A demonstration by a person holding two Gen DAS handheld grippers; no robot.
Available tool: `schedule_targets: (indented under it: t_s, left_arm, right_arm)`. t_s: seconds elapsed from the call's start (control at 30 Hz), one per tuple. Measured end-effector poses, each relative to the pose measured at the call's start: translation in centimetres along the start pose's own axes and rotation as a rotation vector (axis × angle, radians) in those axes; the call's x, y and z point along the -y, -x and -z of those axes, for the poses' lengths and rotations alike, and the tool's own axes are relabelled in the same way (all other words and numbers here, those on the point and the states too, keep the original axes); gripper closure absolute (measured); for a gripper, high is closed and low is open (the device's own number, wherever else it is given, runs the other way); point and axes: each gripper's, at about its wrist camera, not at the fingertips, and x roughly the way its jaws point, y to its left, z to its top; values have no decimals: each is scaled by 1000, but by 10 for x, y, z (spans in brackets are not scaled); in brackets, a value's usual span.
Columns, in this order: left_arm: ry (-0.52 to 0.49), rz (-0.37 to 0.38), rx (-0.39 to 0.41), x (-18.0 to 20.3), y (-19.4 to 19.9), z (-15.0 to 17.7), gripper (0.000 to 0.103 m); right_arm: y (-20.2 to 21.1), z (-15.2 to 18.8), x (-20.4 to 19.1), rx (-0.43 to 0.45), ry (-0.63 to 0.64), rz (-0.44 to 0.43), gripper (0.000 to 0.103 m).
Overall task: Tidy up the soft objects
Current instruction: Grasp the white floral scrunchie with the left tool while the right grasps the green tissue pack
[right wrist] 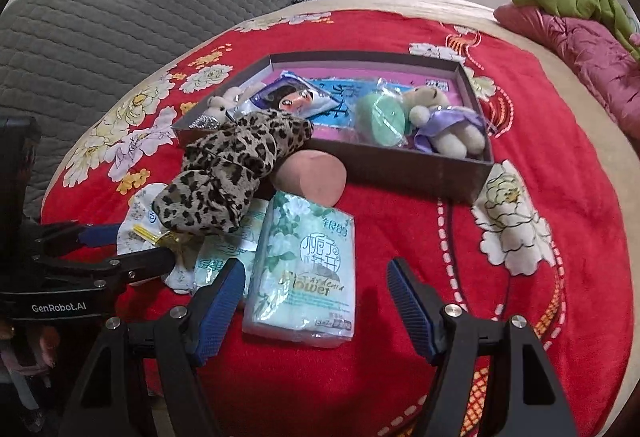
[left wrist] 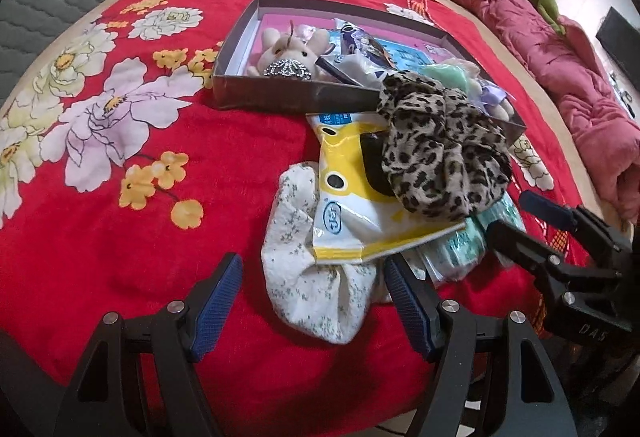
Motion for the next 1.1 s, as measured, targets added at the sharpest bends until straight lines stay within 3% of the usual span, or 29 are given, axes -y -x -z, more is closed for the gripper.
schedule_targets:
  t_s: [0.23, 0.4, 0.5, 0.7, 0.97, 1.03, 1.1]
  left_arm:
    - [-16, 5, 6, 1, -12, -5, 28]
    - [-21, 8, 24, 5, -19, -10, 30]
    - [-53, 0, 30, 10, -22, -12, 38]
    - [-124, -2, 35, 19, -28, -17, 66]
    - [-73, 60, 16, 8, -21, -16, 81]
    - [-58, 54, 20, 3, -17, -15, 89]
    - [-48, 24, 34, -4, -12, -16, 89]
  right_arm:
    - [-12, -2, 0, 2, 15, 9, 31]
    - [-15, -3, -2, 11, 34, -3, 45]
    - [-16, -3, -1, 9, 34, -12, 53]
    - [-13, -6, 0, 20, 50, 6, 58]
    - [-6, -8, 16, 24, -2, 33, 59]
    - [-3, -8, 20, 30, -8, 45, 59]
    - [0, -8, 23, 37, -12, 49, 59]
